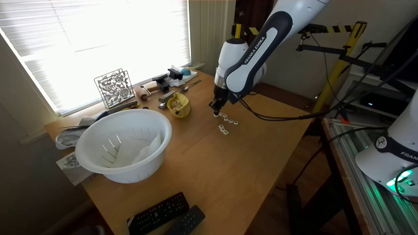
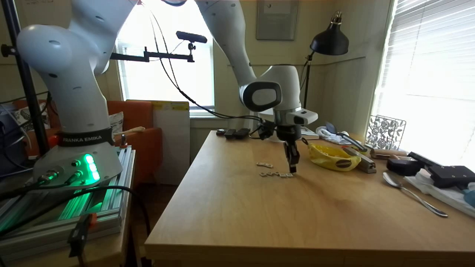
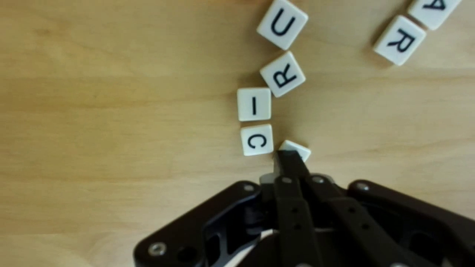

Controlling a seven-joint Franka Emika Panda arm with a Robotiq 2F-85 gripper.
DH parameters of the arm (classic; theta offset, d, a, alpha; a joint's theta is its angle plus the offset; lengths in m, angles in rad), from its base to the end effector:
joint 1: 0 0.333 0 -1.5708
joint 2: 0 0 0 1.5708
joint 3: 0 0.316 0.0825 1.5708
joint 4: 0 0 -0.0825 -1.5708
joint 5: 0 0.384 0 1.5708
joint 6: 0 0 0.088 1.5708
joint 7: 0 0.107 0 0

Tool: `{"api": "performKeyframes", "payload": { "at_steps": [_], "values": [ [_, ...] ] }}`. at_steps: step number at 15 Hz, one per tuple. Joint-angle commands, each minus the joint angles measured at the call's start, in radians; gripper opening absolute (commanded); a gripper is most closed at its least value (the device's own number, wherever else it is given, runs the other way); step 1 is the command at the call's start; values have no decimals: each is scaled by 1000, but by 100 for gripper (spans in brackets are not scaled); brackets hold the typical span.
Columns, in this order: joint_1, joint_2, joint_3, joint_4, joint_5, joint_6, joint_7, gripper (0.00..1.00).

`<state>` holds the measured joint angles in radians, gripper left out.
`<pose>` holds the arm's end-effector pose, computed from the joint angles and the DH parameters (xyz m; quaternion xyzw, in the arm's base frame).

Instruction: Add a fourth tile to the word

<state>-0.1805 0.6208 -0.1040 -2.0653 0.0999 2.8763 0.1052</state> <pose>0.5754 -0.1738 0.1472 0.9691 -0.2261 0.0962 0.0201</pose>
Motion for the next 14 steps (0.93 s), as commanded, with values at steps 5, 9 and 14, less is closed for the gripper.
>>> {"api": "performKeyframes", "payload": {
  "at_steps": [5, 9, 14],
  "values": [
    [63, -16, -48, -45, 4, -61, 72, 0],
    [91, -21, -62, -56, 2, -68, 107, 0],
    [120, -32, -69, -74, -2, -75, 129, 0]
  ]
}}
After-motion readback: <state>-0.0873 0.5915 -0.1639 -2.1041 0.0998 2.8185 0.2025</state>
